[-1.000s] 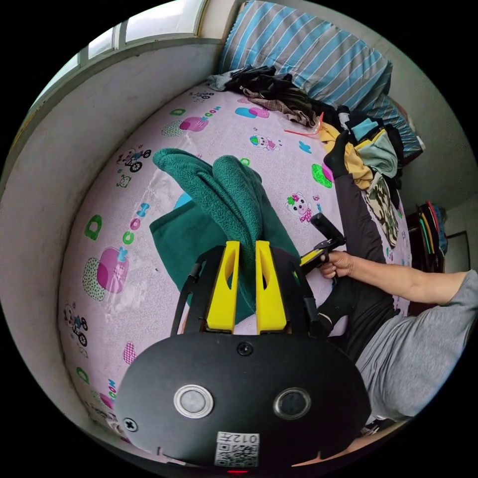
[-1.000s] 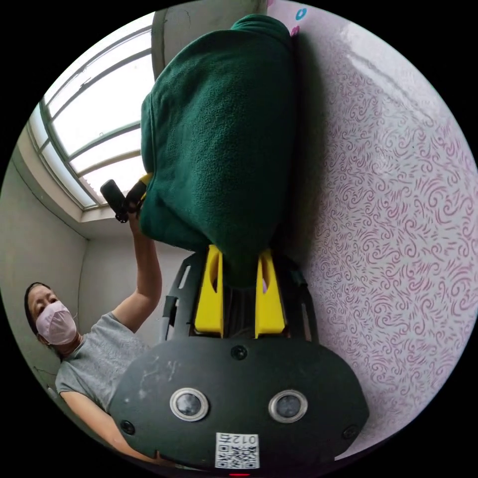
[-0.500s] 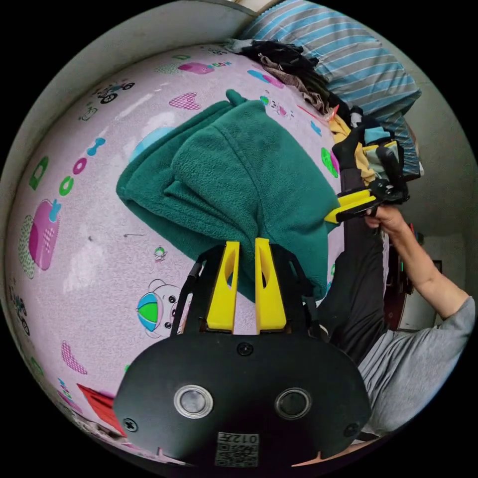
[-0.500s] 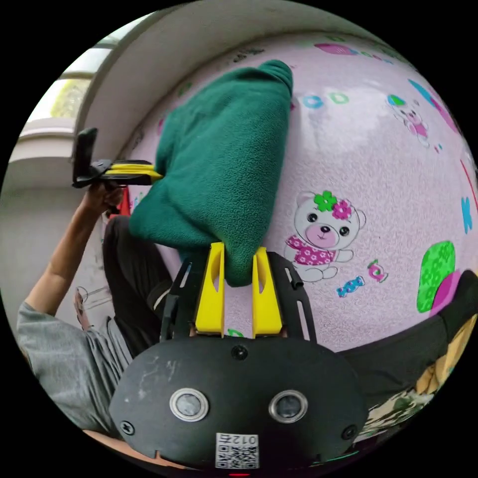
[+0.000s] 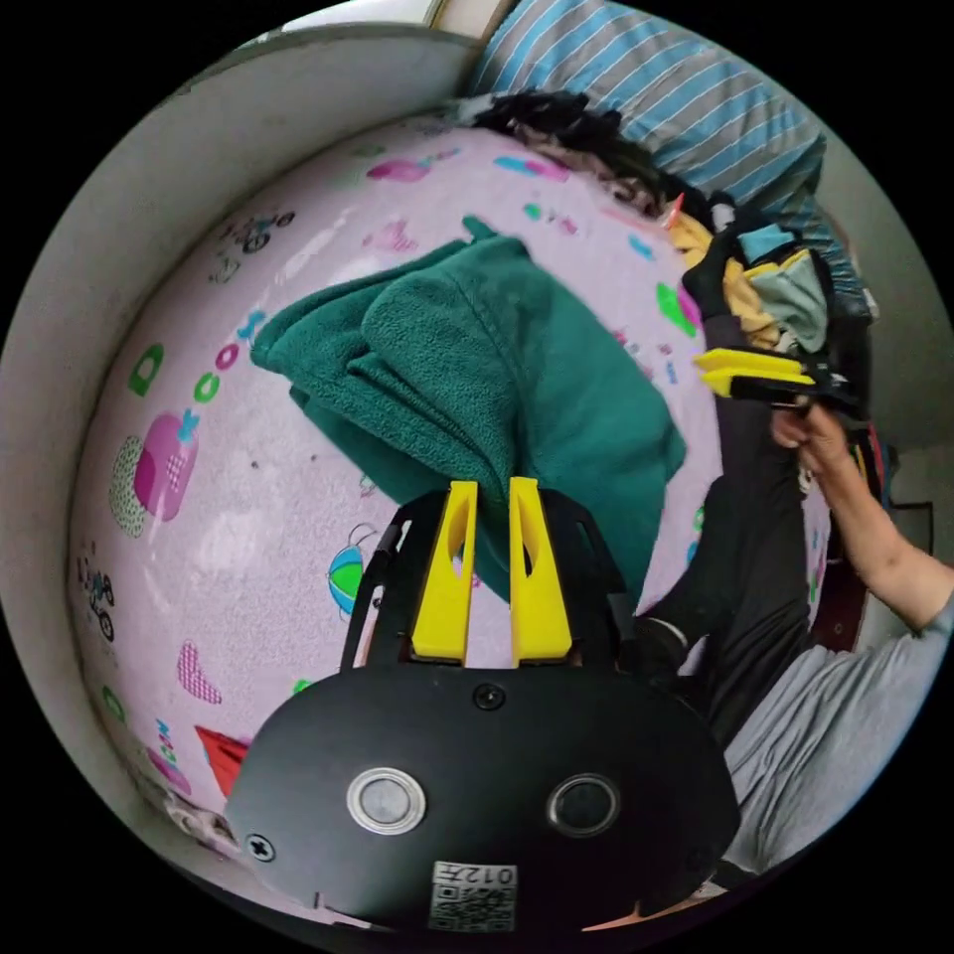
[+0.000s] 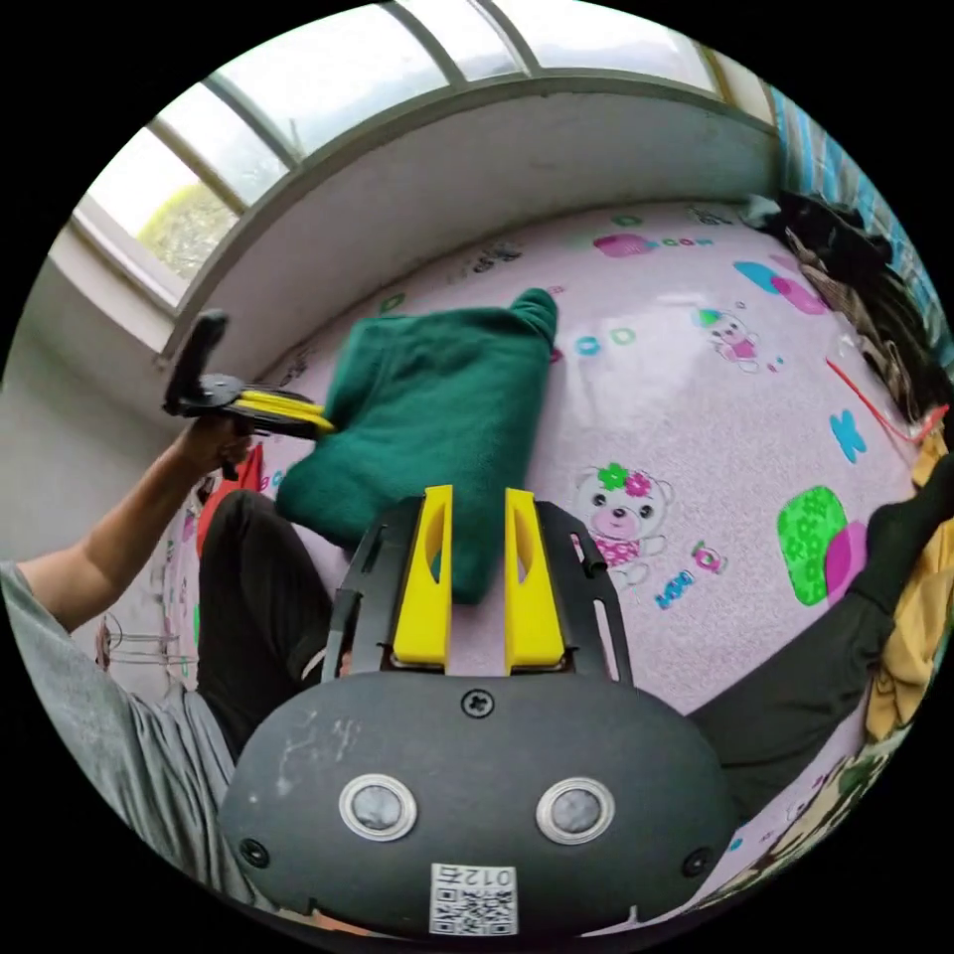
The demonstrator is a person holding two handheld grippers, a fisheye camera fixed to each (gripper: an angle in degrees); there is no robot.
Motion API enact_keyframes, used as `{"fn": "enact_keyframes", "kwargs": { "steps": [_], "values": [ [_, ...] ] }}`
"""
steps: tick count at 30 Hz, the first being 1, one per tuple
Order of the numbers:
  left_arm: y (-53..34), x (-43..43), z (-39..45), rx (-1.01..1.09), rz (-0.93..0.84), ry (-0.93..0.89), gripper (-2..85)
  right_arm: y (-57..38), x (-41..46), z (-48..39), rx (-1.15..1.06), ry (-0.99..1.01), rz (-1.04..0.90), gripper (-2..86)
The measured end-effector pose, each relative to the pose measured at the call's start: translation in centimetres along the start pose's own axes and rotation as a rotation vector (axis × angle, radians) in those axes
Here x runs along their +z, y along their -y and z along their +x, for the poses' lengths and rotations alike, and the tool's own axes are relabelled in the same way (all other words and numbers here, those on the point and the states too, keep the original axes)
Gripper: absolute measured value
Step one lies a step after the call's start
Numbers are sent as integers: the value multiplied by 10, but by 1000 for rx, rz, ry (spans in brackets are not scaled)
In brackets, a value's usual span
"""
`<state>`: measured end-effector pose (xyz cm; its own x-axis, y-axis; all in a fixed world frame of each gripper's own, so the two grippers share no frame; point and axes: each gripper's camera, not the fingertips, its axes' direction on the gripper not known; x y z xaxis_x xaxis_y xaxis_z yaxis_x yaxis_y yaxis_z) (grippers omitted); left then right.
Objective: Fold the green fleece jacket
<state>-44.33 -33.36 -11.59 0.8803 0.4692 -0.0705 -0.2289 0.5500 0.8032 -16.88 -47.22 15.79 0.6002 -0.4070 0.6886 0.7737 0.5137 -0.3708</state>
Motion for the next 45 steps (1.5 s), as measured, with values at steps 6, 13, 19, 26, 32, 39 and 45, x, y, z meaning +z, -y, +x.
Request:
{"fn": "enact_keyframes", "kwargs": {
  "steps": [6,13,19,26,32,39,45],
  "values": [
    [1,13,-17,-122,23,-144,43,-17,69,-37,-31,-53,-123,80],
    [-13,-60,114,107,292,181,13,-41,83,-58,-59,-71,-124,81],
    [-3,50,146,252,-77,265,0,-76,66,-75,-41,-104,-15,88],
    [8,91,149,255,-113,229,-1,-144,90,-114,-135,-274,-93,105],
    [18,110,159,289,-146,225,-1,-148,124,-124,-122,-330,-99,105],
    [29,140,174,358,-215,270,-2,-138,151,-122,-186,-413,-171,75],
    [25,162,185,404,-213,325,-2,-126,139,-113,-231,-433,-139,22]
  ]
}}
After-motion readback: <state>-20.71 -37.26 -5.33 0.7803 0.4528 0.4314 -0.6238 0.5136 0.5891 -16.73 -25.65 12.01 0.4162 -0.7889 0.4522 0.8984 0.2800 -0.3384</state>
